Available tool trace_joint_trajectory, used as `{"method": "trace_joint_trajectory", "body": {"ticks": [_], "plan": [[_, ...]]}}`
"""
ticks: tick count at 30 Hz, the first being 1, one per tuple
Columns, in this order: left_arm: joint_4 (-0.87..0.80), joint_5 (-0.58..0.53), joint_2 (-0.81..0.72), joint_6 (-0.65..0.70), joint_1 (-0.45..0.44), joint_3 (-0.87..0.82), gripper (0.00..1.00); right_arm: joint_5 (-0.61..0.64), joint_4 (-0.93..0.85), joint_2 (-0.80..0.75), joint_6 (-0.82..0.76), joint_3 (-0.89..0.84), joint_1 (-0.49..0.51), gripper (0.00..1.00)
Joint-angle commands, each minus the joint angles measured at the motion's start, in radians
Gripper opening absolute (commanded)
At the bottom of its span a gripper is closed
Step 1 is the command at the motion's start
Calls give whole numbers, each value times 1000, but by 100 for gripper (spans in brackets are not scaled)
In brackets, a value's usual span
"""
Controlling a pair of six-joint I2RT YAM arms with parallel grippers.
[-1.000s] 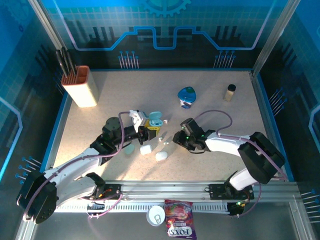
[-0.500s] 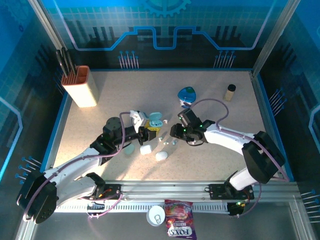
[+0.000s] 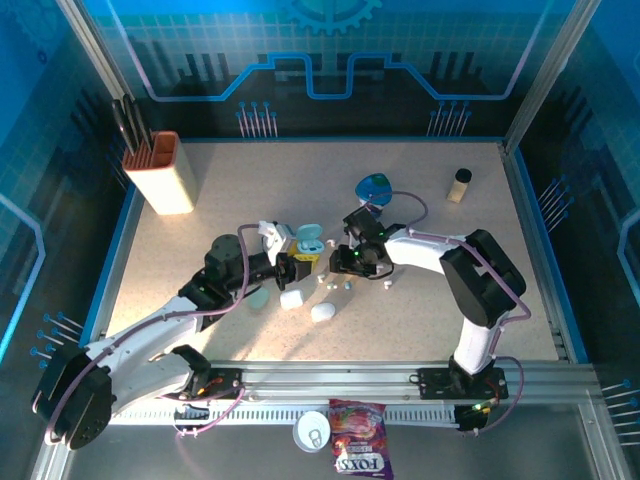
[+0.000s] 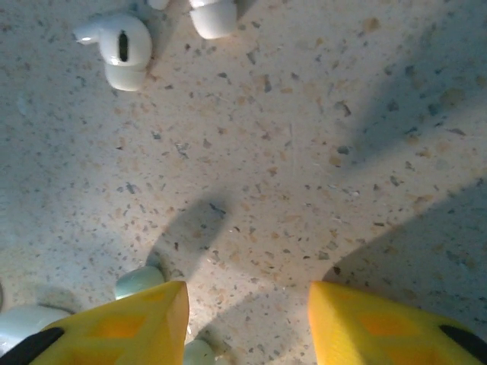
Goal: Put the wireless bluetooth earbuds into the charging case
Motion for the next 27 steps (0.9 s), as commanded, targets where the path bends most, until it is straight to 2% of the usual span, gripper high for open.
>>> {"method": "trace_joint_trajectory", "body": {"ticks": [1, 11, 27], "plan": [[6, -4, -14, 27, 5, 34, 39, -59, -5, -19, -23, -42, -8, 47], [5, 7, -6, 27, 6, 44, 39, -96, 31, -101, 19, -182, -1, 46], [11, 20, -4, 30, 6, 45, 39, -83, 20, -197, 84, -255, 58, 47]]}}
